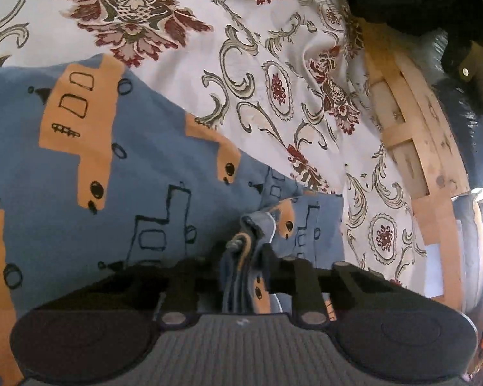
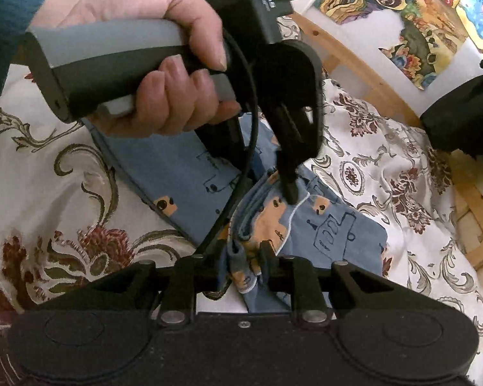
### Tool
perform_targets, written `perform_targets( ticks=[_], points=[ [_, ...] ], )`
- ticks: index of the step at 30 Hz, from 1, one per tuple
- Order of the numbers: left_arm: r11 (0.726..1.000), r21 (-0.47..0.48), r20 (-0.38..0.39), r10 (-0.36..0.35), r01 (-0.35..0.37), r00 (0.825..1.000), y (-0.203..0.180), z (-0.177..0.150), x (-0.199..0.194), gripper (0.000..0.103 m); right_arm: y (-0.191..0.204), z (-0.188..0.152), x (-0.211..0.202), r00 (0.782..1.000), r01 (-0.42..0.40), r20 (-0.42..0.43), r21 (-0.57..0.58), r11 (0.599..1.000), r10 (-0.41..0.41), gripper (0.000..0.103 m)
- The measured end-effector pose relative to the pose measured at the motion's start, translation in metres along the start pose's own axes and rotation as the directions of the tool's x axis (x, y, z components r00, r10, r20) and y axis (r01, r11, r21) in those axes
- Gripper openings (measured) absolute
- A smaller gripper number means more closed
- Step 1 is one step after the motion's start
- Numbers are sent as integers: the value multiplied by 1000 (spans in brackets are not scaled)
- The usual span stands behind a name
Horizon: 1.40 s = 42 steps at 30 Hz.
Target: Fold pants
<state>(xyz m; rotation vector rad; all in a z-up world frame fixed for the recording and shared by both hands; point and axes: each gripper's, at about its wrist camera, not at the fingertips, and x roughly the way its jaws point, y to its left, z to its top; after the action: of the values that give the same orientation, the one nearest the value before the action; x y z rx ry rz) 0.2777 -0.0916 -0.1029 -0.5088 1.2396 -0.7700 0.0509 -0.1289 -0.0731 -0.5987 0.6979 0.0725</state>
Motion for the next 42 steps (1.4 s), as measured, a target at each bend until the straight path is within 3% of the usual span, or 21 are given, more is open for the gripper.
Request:
perform_targets(
  ticks=[4, 14, 20, 27, 33, 42],
  points=[
    [1000, -2, -9, -10, 10, 1000, 3, 2, 0, 16, -1, 1, -2, 1000, 6, 9, 24, 1000, -6, 14],
    [996, 85, -18, 31, -29, 999, -5, 4, -9, 13, -1, 3, -3, 1000, 7, 12, 71, 997, -8, 12],
    [997, 71, -54, 5, -1, 999, 9, 8, -27, 13, 6, 10, -7, 1000, -13, 25, 55, 998, 12, 12],
    [986, 143, -18, 90, -86, 996, 15, 7, -55, 13, 36, 31, -14, 997, -28, 69, -65, 997, 33, 12],
    [982, 139, 3, 128, -127, 992, 26, 13, -75, 13, 60, 53, -9, 995, -57, 69, -164, 985, 69, 11],
    [984, 90, 6, 154, -154, 988, 50, 14, -95, 13, 82, 74, -7, 991, -104, 64, -203, 974, 120, 11]
  ],
)
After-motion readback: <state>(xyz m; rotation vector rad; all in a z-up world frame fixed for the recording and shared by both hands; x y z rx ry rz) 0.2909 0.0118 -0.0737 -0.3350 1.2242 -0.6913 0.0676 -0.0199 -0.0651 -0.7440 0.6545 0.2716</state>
